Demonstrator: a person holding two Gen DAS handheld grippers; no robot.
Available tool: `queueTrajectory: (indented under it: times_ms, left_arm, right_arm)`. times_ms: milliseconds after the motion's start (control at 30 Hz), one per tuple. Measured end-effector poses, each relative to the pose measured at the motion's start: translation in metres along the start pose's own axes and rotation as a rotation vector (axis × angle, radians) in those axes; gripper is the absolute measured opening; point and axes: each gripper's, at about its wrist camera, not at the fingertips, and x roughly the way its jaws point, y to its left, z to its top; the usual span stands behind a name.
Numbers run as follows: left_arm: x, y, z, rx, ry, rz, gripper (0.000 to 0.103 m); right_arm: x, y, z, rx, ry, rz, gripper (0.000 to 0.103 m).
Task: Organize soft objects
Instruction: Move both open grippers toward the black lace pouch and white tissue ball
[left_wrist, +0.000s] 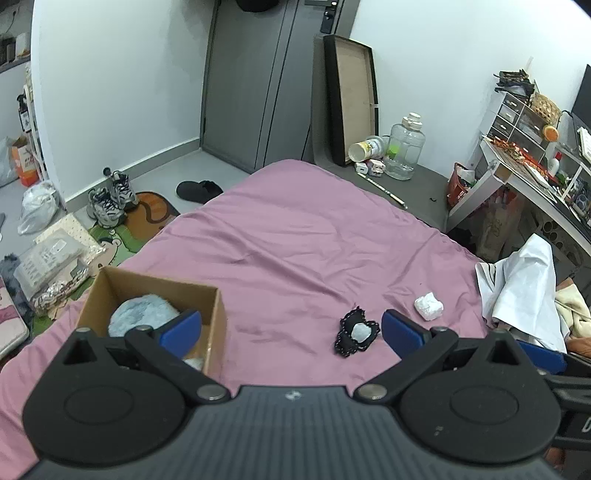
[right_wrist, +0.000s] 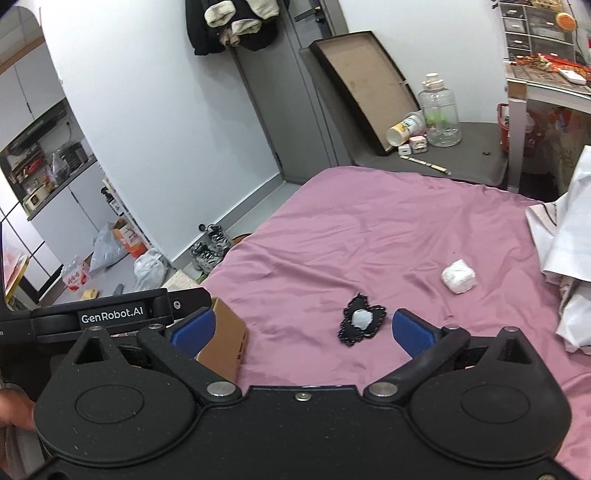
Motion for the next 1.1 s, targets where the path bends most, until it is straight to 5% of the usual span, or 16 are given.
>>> queueTrajectory:
  times_ms: [1100]
  left_arm:
    - [0.101,-0.08,-0.004,0.083,0.107,-0.023,0.102]
  right_arm:
    - [0.025,-0.131,0.011,0.211,-0.035,-0.169,0.1]
